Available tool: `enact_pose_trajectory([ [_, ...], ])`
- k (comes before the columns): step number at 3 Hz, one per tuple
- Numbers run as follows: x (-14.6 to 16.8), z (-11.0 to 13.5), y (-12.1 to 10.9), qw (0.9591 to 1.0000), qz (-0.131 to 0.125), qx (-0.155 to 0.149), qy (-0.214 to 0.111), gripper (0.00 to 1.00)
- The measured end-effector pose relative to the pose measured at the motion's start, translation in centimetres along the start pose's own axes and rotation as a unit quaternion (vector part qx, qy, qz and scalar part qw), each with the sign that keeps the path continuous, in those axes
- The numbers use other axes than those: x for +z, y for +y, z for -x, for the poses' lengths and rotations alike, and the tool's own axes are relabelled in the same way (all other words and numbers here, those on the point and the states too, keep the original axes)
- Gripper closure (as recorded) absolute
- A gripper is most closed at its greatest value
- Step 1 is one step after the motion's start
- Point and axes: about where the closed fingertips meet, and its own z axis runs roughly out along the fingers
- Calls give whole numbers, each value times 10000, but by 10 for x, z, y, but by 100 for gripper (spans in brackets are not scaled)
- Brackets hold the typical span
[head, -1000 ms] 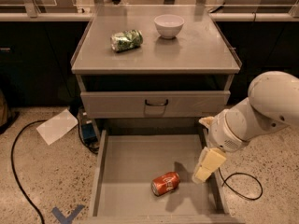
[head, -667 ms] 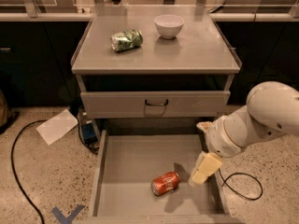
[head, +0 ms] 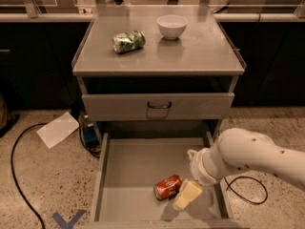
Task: Pick coke can from middle drawer and place on counter
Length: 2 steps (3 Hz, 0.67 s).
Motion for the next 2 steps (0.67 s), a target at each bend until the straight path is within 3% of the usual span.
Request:
enact_pose_trajectory([
  [1, 41, -21, -7, 9993, -246, 231, 175, 0],
  [2, 72, -44, -16, 9977, -333, 537, 239, 0],
])
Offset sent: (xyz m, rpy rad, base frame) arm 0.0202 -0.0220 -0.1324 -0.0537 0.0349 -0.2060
